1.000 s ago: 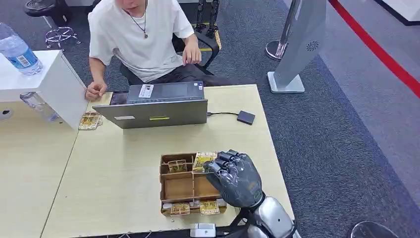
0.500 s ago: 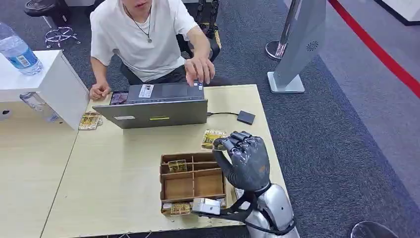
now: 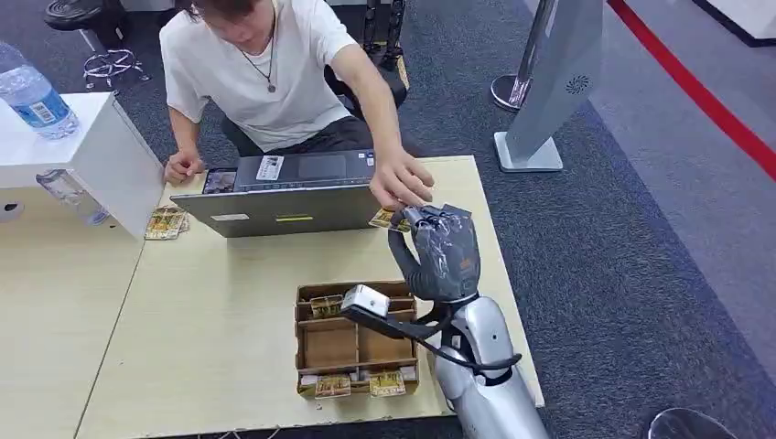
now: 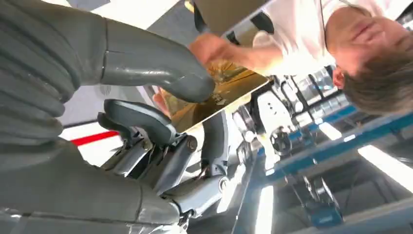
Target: Pass the card to the sensor for recognition and then transmit it.
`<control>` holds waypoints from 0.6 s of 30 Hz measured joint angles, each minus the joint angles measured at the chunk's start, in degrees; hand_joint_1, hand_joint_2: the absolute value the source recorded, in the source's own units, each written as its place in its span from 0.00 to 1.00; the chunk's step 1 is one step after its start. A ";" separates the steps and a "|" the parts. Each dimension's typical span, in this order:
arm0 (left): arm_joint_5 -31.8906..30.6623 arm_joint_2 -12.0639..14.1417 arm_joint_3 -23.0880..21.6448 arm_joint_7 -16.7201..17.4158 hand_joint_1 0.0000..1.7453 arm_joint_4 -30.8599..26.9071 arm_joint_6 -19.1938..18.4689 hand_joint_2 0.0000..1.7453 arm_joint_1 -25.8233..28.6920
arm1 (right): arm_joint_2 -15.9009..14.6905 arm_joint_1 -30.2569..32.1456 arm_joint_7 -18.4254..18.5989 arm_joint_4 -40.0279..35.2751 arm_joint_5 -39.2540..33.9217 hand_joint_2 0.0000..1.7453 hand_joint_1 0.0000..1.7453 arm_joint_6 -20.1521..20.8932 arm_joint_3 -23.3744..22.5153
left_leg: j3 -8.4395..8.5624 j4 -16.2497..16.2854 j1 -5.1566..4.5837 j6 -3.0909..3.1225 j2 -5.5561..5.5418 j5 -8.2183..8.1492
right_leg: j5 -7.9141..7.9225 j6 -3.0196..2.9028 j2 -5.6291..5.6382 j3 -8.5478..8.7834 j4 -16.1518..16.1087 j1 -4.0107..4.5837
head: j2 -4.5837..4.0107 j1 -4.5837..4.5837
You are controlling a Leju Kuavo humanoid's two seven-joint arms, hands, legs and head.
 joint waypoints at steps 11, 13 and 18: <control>-0.13 0.00 0.00 0.02 0.00 0.00 -0.02 0.00 0.02 | -0.98 -1.71 2.03 3.19 -2.13 1.00 0.00 -0.02 1.55 | 0.00 0.00 0.00 0.00 0.00 0.00 | 0.00 0.00 0.00 -0.01 0.00 0.00 | 0.00 0.00; 0.00 0.00 0.00 0.02 0.00 0.00 -0.02 0.00 0.02 | -1.31 -1.63 1.68 3.19 -4.27 1.00 0.00 -0.02 1.99 | 0.00 0.00 0.00 0.00 0.00 0.00 | 0.00 0.00 0.00 -0.01 0.00 0.00 | 0.00 0.00; 0.31 0.00 -0.02 0.02 0.00 0.00 -0.02 0.00 0.02 | -2.14 -1.38 1.03 3.08 -7.44 0.00 0.00 -0.02 2.80 | 0.01 0.00 0.00 0.00 0.00 0.00 | 0.00 0.00 0.00 -0.02 0.00 0.00 | 0.00 0.00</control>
